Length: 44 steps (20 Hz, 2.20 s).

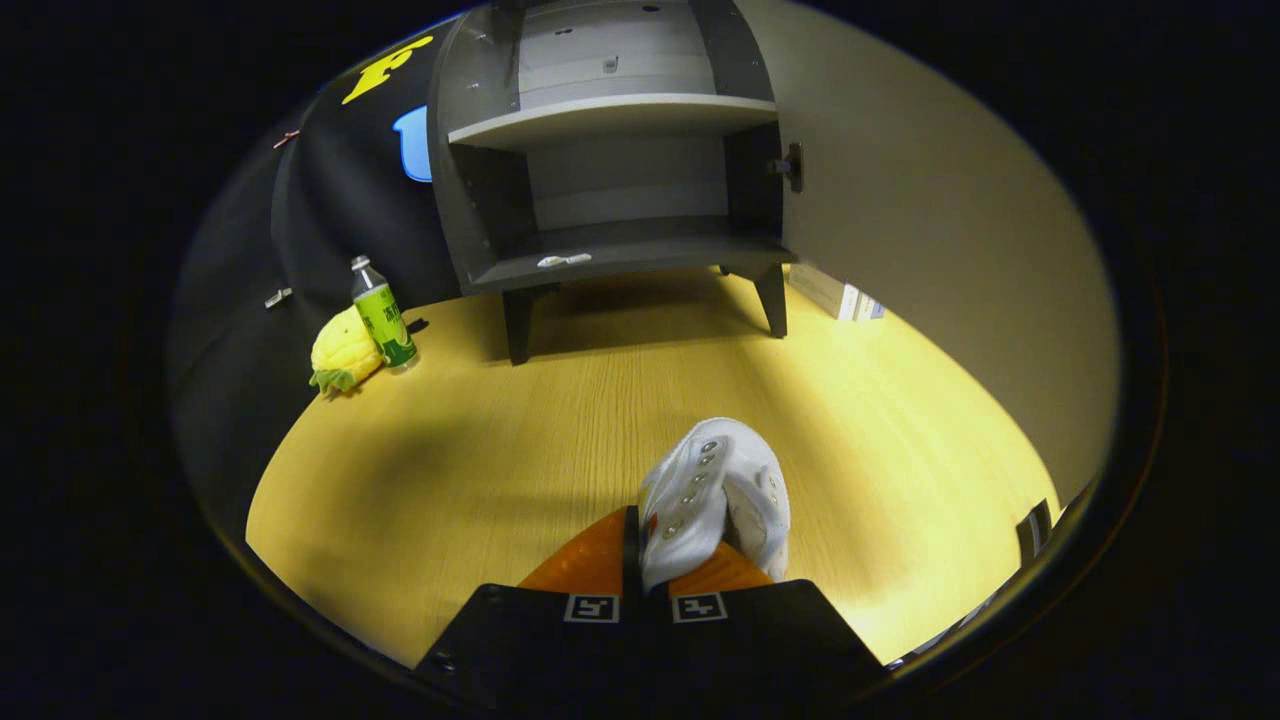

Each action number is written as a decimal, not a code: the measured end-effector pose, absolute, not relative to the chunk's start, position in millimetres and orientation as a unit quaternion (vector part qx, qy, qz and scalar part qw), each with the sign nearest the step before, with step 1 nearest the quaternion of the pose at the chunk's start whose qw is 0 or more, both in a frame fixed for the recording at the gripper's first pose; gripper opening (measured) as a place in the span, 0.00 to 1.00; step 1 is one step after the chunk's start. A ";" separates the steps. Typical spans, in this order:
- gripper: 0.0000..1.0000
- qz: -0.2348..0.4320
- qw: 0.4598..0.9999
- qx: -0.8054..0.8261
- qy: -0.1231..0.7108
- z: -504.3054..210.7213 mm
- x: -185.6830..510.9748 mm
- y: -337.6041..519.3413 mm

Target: Open the shoe cabinet door, grab the shoes and put them into the shoe cabinet, then close the shoe cabinet door.

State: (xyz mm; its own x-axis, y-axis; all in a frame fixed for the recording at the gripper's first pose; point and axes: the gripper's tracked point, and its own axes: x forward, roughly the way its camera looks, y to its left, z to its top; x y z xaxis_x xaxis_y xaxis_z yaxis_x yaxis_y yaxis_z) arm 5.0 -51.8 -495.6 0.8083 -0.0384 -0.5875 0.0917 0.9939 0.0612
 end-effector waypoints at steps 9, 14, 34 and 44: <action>0.05 -0.073 0.976 0.041 0.203 -329.9 32.1 -56.4; 0.04 -0.079 0.986 0.031 0.143 -245.5 60.1 -47.9; 0.04 -0.024 0.991 -0.008 0.131 -168.8 382.0 -75.3; 0.04 -0.018 0.985 0.007 0.174 -212.7 441.2 -81.1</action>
